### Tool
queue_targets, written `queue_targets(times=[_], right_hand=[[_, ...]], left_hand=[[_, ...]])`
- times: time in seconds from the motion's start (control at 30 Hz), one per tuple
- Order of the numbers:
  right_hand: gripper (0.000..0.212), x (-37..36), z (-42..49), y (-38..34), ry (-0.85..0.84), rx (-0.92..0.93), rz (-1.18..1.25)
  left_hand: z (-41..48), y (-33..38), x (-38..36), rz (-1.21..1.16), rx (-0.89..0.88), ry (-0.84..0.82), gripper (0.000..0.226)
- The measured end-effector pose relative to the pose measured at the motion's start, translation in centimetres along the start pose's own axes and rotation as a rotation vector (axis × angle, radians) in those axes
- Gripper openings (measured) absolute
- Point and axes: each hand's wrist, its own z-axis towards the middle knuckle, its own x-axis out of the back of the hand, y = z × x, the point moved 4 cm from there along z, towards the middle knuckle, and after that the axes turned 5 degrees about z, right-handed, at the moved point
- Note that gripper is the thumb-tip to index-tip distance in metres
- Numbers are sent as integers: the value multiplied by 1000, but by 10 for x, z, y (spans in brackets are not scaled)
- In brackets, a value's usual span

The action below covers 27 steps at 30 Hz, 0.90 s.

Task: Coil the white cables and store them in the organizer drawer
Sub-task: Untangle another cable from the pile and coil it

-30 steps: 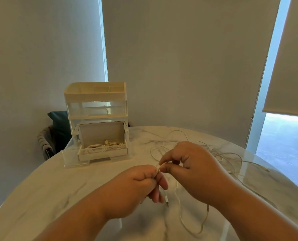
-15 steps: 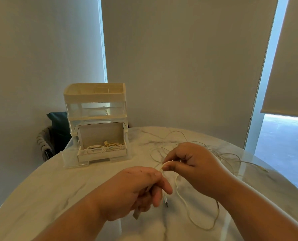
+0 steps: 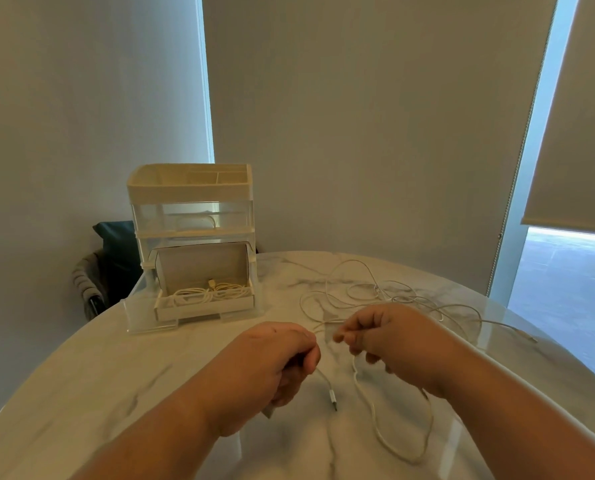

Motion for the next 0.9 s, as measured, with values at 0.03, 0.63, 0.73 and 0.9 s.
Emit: queue_targets(times=[0.03, 0.63, 0.73, 0.9], right_hand=[[17, -2, -3, 1, -29, -39, -6], [28, -41, -10, -18, 227, 182, 300], [31, -42, -8, -14, 190, 78, 763], [26, -13, -3, -17, 209, 391, 60]], left_hand=[[0, 1, 0, 48, -19, 23, 46], [7, -6, -4, -198, -57, 146, 51], [10, -10, 1, -244, -27, 183, 52], [1, 3, 0, -438, -11, 57, 44]])
